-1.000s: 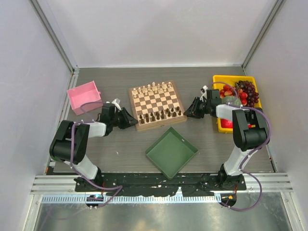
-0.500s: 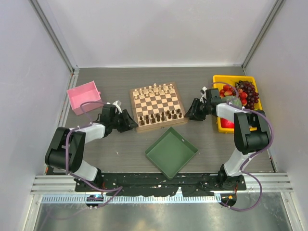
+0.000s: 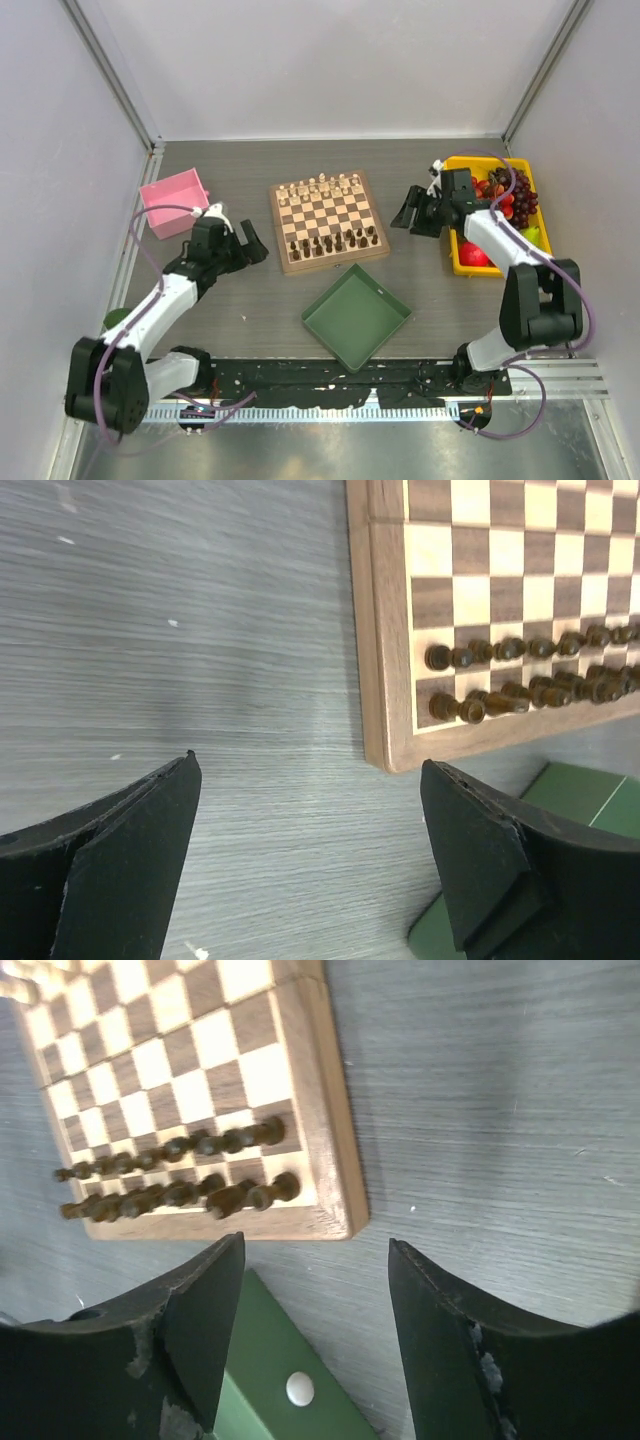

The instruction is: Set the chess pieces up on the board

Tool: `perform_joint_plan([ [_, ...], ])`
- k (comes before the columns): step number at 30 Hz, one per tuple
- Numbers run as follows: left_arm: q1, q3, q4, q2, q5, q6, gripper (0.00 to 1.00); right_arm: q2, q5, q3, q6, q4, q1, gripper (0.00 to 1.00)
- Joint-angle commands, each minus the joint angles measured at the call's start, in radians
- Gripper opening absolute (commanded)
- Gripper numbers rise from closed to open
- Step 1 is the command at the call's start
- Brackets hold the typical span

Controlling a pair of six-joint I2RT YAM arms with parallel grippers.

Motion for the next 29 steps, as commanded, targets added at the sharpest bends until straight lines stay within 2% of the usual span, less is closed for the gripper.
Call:
perform_joint_plan([
  [1,0.001,0.053,-0.120,-0.157,-0.219,0.044,1.00,-0.205,0.059,-0.002,-0.064,-0.027,-0.001,0.71],
  [7,0.001,0.084,-0.202,-0.302,-0.403,0.018,0.99,-0.368,0.145,-0.032,-0.094,-0.014,-0.001,0.90],
  [15,0.001,0.065,-0.215,-0.431,-0.572,0.029,0.99,-0.493,0.220,-0.093,-0.097,0.082,-0.001,0.99],
  [21,0.001,0.036,-0.181,-0.488,-0.612,0.043,1.00,-0.508,0.246,-0.097,-0.112,0.088,-0.001,0.96],
  [29,0.001,0.022,-0.155,-0.460,-0.594,0.044,1.00,-0.499,0.248,-0.107,-0.083,0.098,-0.002,0.95],
])
